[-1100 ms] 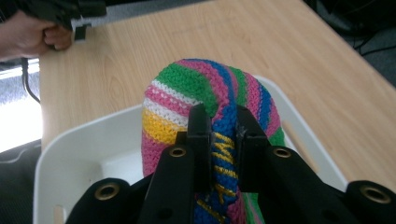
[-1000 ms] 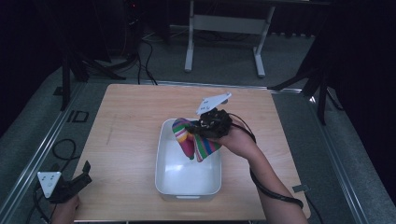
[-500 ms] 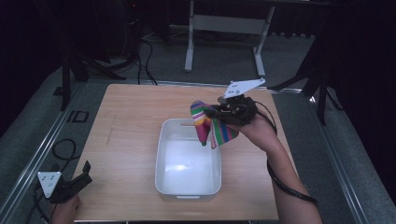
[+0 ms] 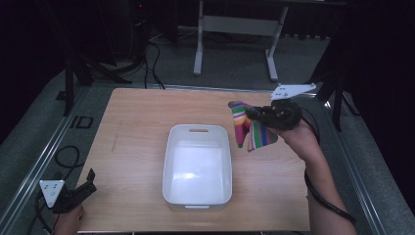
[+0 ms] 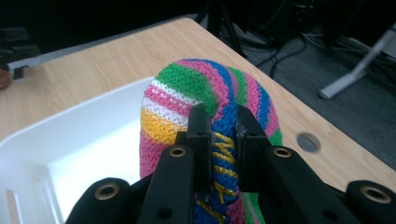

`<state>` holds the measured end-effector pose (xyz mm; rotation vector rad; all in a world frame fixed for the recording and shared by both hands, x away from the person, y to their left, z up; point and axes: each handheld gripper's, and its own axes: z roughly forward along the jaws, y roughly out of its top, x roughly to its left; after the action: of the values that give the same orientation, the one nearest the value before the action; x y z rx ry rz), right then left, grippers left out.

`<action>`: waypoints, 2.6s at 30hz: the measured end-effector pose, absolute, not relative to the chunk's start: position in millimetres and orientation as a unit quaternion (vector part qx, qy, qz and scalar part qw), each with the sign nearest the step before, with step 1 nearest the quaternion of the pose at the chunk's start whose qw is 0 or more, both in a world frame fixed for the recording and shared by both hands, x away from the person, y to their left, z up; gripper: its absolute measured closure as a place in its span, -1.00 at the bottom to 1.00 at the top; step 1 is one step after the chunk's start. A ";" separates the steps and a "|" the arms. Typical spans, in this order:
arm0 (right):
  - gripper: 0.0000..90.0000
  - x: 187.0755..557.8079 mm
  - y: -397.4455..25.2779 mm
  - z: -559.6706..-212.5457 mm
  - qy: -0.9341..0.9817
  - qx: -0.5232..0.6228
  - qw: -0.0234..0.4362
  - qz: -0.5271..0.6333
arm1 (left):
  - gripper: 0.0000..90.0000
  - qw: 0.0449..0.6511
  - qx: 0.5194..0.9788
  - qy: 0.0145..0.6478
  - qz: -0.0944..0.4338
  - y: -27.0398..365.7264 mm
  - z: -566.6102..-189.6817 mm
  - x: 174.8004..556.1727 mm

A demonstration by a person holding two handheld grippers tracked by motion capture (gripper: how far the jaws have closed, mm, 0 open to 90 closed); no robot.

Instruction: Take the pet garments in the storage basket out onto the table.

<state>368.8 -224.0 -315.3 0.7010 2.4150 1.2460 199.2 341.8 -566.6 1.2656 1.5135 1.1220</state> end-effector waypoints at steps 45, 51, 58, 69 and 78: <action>0.75 406.8 -276.9 -522.4 0.824 0.402 0.126 0.379 | -0.98 0.419 0.508 0.604 0.449 340.9 -566.5 199.6; 0.71 408.5 -262.5 -541.5 0.819 0.410 0.119 0.384 | -0.98 0.420 0.508 0.603 0.450 341.0 -566.5 199.5; 0.36 408.9 -255.4 -529.3 0.830 0.398 0.119 0.373 | -0.98 0.421 0.508 0.603 0.449 341.1 -566.5 199.4; -0.37 393.5 -275.2 -500.2 0.814 0.396 0.142 0.400 | -0.98 0.420 0.508 0.602 0.450 340.9 -566.6 199.3; -0.74 376.7 -312.0 -491.5 0.781 0.406 0.201 0.431 | -0.98 0.421 0.507 0.602 0.451 340.5 -566.7 199.3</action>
<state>376.7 -312.0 -491.5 1.1329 2.1806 1.2029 199.3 340.5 -566.7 1.2692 1.5087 1.1290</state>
